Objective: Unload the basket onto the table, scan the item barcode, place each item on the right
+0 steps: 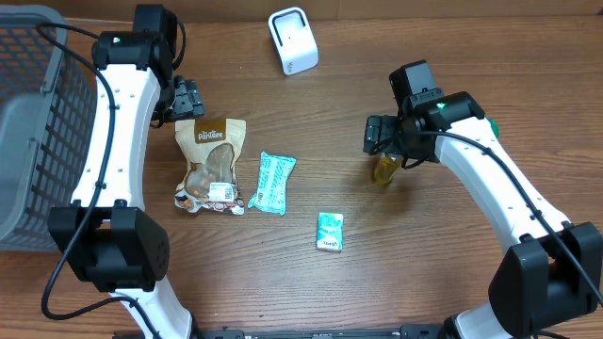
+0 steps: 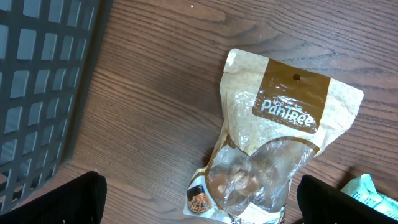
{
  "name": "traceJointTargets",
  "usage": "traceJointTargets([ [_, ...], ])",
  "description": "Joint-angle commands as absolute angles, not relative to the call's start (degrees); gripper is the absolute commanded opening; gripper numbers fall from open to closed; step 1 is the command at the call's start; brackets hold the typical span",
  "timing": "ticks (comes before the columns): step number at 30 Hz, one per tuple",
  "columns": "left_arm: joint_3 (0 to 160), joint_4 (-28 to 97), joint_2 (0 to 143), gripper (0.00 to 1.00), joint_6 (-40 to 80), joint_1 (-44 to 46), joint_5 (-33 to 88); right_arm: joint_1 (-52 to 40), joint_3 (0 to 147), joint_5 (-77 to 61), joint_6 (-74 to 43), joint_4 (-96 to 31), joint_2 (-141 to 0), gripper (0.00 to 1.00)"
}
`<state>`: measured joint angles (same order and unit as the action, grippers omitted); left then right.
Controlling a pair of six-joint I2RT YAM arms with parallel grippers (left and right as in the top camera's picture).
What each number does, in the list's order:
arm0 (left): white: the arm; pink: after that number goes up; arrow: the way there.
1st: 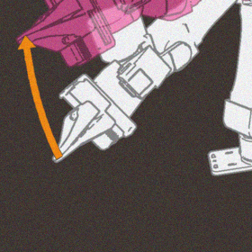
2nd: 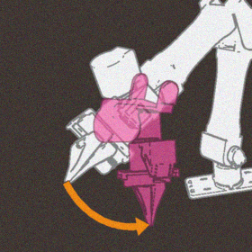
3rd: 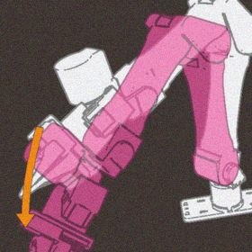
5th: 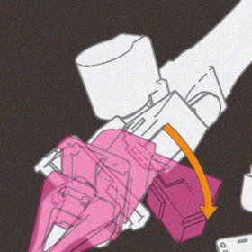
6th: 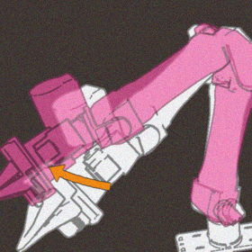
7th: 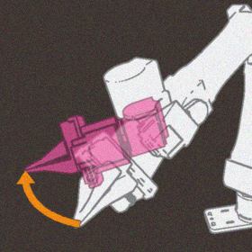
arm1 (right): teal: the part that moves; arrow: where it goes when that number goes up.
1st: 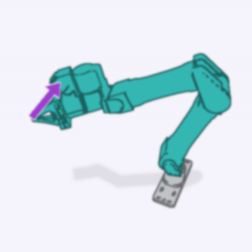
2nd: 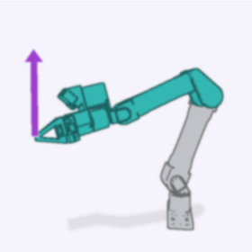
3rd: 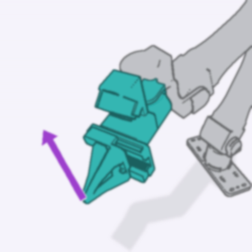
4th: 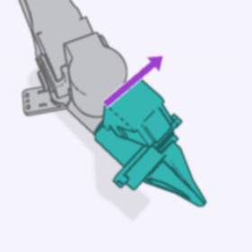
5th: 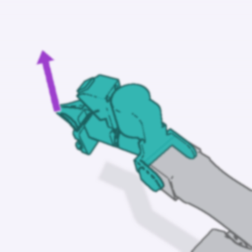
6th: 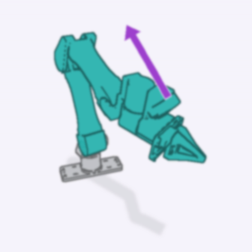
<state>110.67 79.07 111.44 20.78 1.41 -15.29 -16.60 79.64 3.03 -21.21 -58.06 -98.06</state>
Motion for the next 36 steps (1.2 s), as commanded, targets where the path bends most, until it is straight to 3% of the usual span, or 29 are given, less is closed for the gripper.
traceJointTargets([
  [1, 111.74, 79.00, 110.89, 1.00, 20.58, 1.52, -16.01, -16.78, 78.96, 3.36, -22.79, -58.02, -98.17, 1.00],
  [13, 111.74, 79.00, 110.89, 1.00, 20.56, 1.52, -16.03, -16.78, 74.24, 3.38, -31.53, -54.26, -98.17, 1.00],
  [18, 111.74, 78.98, 110.89, 0.99, 20.56, 1.52, -16.03, -16.78, 74.24, 3.36, -31.77, -54.26, -98.17, 0.76],
  [22, 111.74, 78.98, 110.89, 1.00, 20.56, 1.52, -16.01, -16.75, 74.28, 3.40, -31.73, -53.89, -98.17, 0.68],
  [36, 111.74, 78.98, 110.89, 0.99, 20.58, 1.52, -16.01, -16.95, 78.48, 3.38, -31.51, -57.32, -97.84, 0.69],
])
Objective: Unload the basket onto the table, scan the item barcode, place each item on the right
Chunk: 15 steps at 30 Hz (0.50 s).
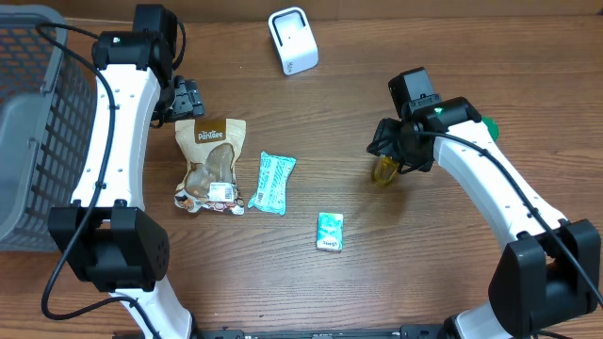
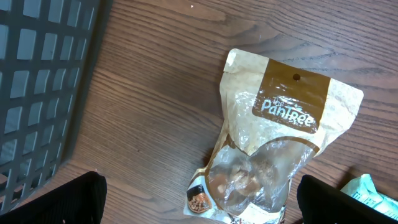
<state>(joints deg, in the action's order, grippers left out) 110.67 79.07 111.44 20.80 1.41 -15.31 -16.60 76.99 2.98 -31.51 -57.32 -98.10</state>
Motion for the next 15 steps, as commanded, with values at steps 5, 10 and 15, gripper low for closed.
traceJointTargets([
  [5, 111.74, 79.00, 110.89, 1.00, 20.56, 1.52, -16.03, -18.00, 78.46, 3.73, -31.48, -57.71, -97.84, 0.70],
  [10, 111.74, 79.00, 110.89, 0.99, 20.58, 1.52, -16.01, -18.96, 78.00, 7.75, -31.46, -58.85, -97.86, 0.71],
  [15, 111.74, 79.00, 110.89, 0.99, 20.58, 1.52, -16.03, -18.96, 77.97, 7.70, -31.51, -58.41, -97.97, 0.64],
])
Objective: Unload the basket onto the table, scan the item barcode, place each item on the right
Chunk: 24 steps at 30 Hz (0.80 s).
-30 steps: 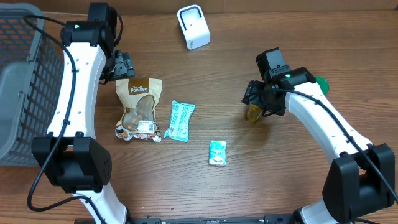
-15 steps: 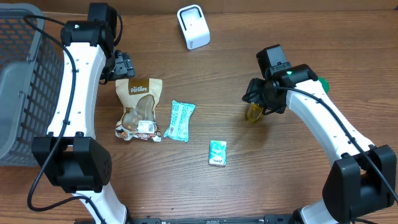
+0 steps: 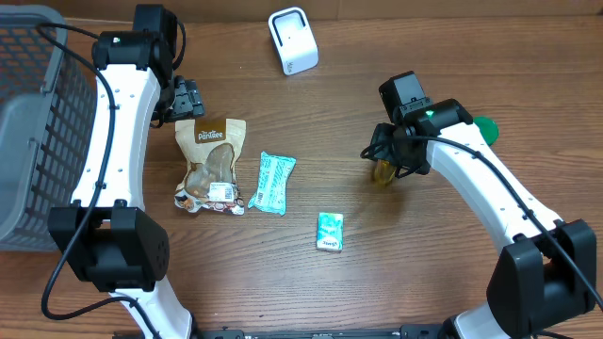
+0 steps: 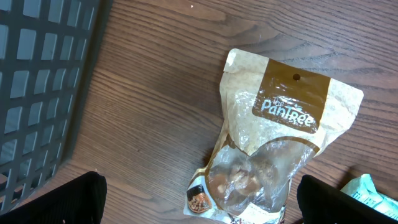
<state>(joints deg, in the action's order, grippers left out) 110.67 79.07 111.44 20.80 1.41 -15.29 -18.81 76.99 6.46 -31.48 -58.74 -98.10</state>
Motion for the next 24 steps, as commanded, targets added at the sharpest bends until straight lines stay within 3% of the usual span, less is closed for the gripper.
traceJointTargets([
  [1, 111.74, 78.98, 110.89, 1.00, 20.58, 1.52, -16.01, -18.96, 77.91, 7.70, -31.51, -58.43, -98.04, 0.64],
  [8, 111.74, 79.00, 110.89, 1.00, 20.58, 1.52, -16.01, -18.96, 77.19, 7.70, -31.51, -58.17, -98.17, 0.57],
  [24, 111.74, 79.00, 110.89, 0.99, 20.56, 1.52, -16.03, -18.96, 77.10, 7.73, -31.51, -59.94, -98.17, 0.58],
])
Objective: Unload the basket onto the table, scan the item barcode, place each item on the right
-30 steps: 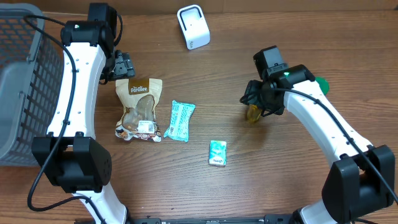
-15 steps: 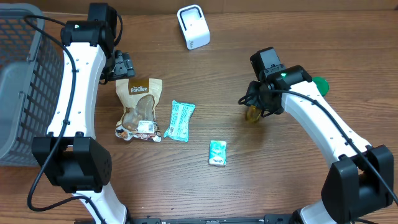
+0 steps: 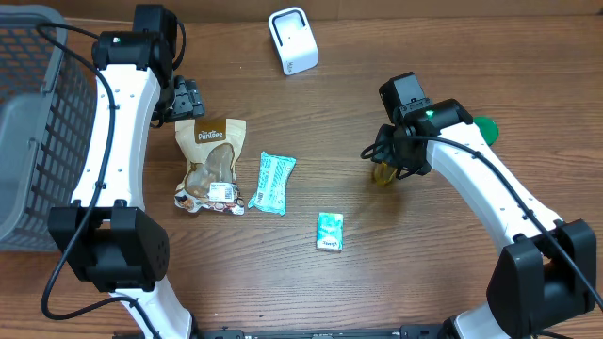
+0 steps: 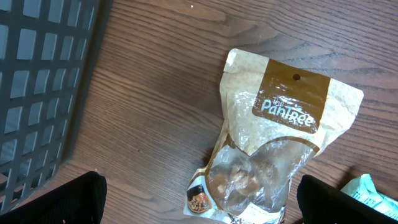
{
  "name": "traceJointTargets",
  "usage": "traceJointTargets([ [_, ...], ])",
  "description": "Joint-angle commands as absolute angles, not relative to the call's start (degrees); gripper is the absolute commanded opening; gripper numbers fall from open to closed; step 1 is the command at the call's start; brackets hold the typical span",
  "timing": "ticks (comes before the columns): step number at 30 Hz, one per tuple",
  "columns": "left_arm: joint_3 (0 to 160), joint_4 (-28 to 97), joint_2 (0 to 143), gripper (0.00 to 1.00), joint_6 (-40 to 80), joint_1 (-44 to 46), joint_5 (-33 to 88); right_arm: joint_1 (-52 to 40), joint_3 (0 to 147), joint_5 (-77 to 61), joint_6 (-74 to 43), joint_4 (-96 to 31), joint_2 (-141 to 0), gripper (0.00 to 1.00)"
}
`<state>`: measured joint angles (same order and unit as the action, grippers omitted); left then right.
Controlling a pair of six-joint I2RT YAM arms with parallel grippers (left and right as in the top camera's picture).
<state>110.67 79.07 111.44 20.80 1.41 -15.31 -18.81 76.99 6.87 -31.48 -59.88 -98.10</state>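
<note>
A small yellow bottle stands on the wooden table right of centre. My right gripper is directly over its top, and the wrist hides the fingers, so their state is unclear. The white barcode scanner stands at the far edge. My left gripper hovers open above the top of a tan Pantree snack bag. In the left wrist view its two black fingers stand wide apart with nothing between them.
A grey mesh basket fills the left side. A teal packet lies right of the snack bag, and a small teal box lies nearer the front. A green disc shows behind the right arm.
The right gripper sits a shade closer over the yellow bottle's top. The left arm and all the items on the table are where they were.
The right gripper first hung just behind the yellow bottle, facing left. Then its wrist had turned and tilted toward the bottle. Then it was down over the bottle's top, where it is now. The left gripper stayed open over the snack bag throughout.
</note>
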Motion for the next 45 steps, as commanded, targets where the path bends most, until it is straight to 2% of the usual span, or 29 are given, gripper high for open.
traceJointTargets([
  [1, 111.74, 79.00, 110.89, 1.00, 20.58, 1.52, -16.01, -18.96, 77.10, 7.70, -31.51, -60.20, -98.17, 0.58],
  [15, 111.74, 78.98, 110.89, 1.00, 20.58, 1.52, -16.03, -18.96, 77.10, 8.12, -29.89, -60.95, -98.17, 0.50],
  [18, 111.74, 79.00, 110.89, 1.00, 20.56, 1.52, -16.01, -18.96, 77.10, 8.14, -27.99, -60.29, -98.17, 0.51],
  [20, 111.74, 79.00, 110.89, 1.00, 20.58, 1.52, -16.03, -18.96, 77.10, 8.14, -27.99, -60.31, -98.19, 0.58],
  [22, 111.74, 79.00, 110.89, 1.00, 20.58, 1.52, -16.03, -18.96, 77.10, 8.14, -27.99, -60.23, -98.19, 0.60],
  [32, 111.74, 79.00, 110.89, 1.00, 20.56, 1.52, -16.01, -18.96, 77.10, 7.68, -28.05, -59.66, -101.34, 0.54],
  [39, 111.74, 79.00, 110.89, 1.00, 20.56, 1.52, -16.01, -18.94, 78.15, 7.68, -28.05, -59.94, -101.27, 0.41],
  [43, 111.74, 78.98, 110.89, 0.99, 20.56, 1.52, -16.03, -18.96, 78.13, 7.66, -28.05, -59.92, -101.27, 0.25],
  [45, 111.74, 78.98, 110.89, 1.00, 20.56, 1.52, -16.01, -18.92, 78.24, 7.66, -28.03, -59.90, -101.27, 0.24],
])
